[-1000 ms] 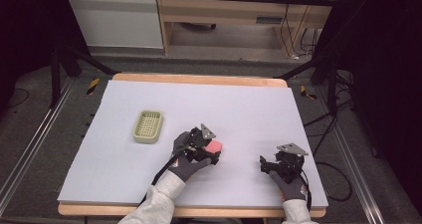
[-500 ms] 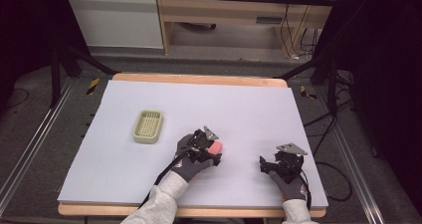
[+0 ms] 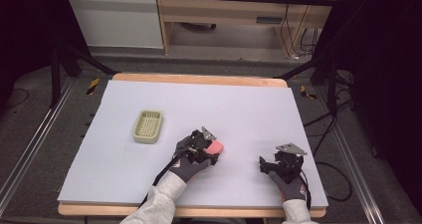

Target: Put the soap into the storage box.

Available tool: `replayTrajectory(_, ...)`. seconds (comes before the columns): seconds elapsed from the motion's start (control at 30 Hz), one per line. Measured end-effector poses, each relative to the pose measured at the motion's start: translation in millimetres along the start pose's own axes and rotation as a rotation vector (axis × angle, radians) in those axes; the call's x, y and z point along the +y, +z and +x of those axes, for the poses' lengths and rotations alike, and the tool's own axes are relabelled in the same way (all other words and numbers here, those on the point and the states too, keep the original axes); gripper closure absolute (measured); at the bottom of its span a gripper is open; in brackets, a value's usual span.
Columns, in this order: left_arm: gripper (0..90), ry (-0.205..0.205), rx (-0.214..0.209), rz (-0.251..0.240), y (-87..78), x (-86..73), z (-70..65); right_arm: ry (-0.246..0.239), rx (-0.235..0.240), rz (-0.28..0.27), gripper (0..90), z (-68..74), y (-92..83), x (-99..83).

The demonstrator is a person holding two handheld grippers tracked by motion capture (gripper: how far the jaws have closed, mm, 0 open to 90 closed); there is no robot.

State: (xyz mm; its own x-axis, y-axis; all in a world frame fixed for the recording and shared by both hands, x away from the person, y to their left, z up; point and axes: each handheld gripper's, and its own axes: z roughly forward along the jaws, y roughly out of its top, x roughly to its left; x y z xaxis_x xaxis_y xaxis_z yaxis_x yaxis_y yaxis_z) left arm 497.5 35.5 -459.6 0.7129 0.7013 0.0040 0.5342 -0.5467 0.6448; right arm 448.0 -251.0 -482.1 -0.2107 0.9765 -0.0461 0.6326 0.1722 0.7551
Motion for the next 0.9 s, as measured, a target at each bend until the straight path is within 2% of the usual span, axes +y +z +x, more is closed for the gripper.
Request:
replayTrajectory(0.13,35.9,0.026,0.007,0.005,0.0,0.7,-1.1,-0.001,-0.001,-0.001,6.1,-0.2,0.0,0.0)
replayTrajectory(0.3,30.9,0.04,0.009,0.019,2.0,5.0,-1.2,0.002,0.001,0.001,6.1,0.2,0.1,0.2)
replayTrajectory(0.5,31.8,0.038,0.017,0.05,11.1,6.7,-1.0,0.004,0.007,0.006,6.2,0.4,0.5,0.2)
replayTrajectory(0.57,32.7,0.037,0.008,0.063,13.8,6.5,0.3,0.004,0.006,0.006,6.2,0.7,0.5,0.3)
replayTrajectory(0.9,36.8,0.035,-0.003,0.08,14.7,7.3,2.1,0.005,0.004,0.008,6.1,0.8,0.7,0.3)
